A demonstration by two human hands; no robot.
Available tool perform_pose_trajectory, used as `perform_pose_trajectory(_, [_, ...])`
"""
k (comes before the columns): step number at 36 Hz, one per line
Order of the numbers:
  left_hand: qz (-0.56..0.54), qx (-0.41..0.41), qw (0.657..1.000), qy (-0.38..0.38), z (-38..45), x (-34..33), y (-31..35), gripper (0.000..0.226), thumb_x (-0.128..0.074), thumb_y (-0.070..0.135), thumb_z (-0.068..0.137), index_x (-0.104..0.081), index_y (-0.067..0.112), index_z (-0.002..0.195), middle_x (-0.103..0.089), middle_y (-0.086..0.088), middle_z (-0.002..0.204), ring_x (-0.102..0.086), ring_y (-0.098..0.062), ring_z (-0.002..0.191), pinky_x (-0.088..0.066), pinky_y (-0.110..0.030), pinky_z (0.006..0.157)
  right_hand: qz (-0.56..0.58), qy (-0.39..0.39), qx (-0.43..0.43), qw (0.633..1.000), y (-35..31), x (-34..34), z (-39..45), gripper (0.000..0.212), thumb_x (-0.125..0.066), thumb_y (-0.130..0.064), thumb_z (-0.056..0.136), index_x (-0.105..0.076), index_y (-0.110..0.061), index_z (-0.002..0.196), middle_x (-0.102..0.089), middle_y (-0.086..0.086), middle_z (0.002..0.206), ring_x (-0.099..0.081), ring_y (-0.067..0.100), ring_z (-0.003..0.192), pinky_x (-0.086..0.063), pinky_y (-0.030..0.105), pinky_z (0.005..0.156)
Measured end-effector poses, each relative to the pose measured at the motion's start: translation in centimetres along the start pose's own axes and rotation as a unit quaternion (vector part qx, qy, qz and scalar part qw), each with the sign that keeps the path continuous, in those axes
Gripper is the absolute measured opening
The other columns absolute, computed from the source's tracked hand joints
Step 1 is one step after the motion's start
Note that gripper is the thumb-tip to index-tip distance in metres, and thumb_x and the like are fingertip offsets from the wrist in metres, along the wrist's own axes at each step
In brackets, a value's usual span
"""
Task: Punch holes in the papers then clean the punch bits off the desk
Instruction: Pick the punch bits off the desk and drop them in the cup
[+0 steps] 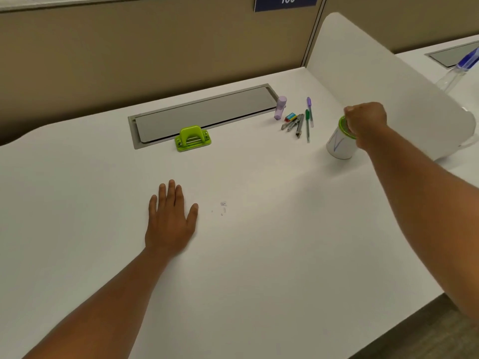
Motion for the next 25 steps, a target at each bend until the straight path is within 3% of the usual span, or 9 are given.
perform_pose_trajectory(2, [0.002,0.0,1.0,0.001,0.0,0.0,-0.1,0.076,-0.009,0.057,0.097,-0.021,0.009,0.155,-0.008,-0.007,0.165,-0.002,-0.024,0.152,-0.008,-0.045,0.123,-0.104,0.033,0.043,0.993,-0.3,1.0,0.6,0.022,-0.06,-0.02,0.091,-0.067,-0.002,0.1,-0.062,0.009,0.095,-0.06,0.023,0.095,-0.05,0.031,0.082])
perform_pose_trajectory(5, [0.0,-0.002,1.0,0.0,0.1,0.0,0.1,0.077,-0.008,0.058,0.096,-0.021,0.01,0.155,-0.007,-0.006,0.165,-0.002,-0.023,0.152,-0.008,-0.045,0.123,-0.211,0.056,0.084,0.972,-0.4,1.7,1.0,0.02,-0.052,-0.019,0.094,-0.065,-0.005,0.093,-0.058,0.012,0.093,-0.057,0.027,0.085,-0.049,0.031,0.071])
perform_pose_trajectory(11, [0.002,-0.006,1.0,0.011,0.1,0.2,-0.1,0.076,-0.01,0.057,0.097,-0.024,0.008,0.154,-0.012,-0.008,0.164,-0.005,-0.025,0.152,-0.01,-0.046,0.123,-0.337,0.047,0.154,0.928,-1.1,1.5,1.6,0.022,-0.055,-0.007,0.088,-0.068,0.0,0.104,-0.066,0.02,0.108,-0.061,0.037,0.102,-0.054,0.041,0.087])
perform_pose_trajectory(17, [-0.003,-0.006,1.0,0.013,-0.1,-0.1,0.3,0.075,-0.013,0.056,0.097,-0.027,0.007,0.153,-0.014,-0.009,0.164,-0.007,-0.026,0.152,-0.01,-0.046,0.122,-0.339,0.051,0.201,0.917,-1.7,1.8,2.2,0.028,-0.048,-0.006,0.086,-0.072,-0.008,0.098,-0.069,0.017,0.104,-0.061,0.036,0.101,-0.046,0.031,0.077])
perform_pose_trajectory(22, [0.004,-0.013,0.999,0.038,0.0,0.5,0.5,0.071,-0.021,0.052,0.098,-0.035,0.004,0.149,-0.023,-0.013,0.161,-0.016,-0.029,0.15,-0.015,-0.048,0.121,-0.349,0.04,0.214,0.912,-1.4,1.3,2.4,0.024,-0.052,-0.01,0.083,-0.071,-0.011,0.097,-0.069,0.011,0.106,-0.059,0.033,0.103,-0.047,0.036,0.082])
perform_pose_trajectory(25, [0.012,-0.016,0.999,0.034,0.1,0.4,0.5,0.071,-0.02,0.052,0.098,-0.033,0.005,0.15,-0.021,-0.012,0.162,-0.015,-0.028,0.15,-0.015,-0.047,0.121,-0.343,0.039,0.201,0.917,-0.9,1.3,2.6,0.02,-0.053,-0.017,0.082,-0.068,-0.01,0.093,-0.068,0.013,0.098,-0.058,0.032,0.092,-0.044,0.033,0.076])
Point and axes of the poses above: each hand's wrist, its own z-axis towards the middle knuckle, its own x-axis out of the back of the hand, y = z × x, the point moved 9 cm from there along z, towards the middle knuckle
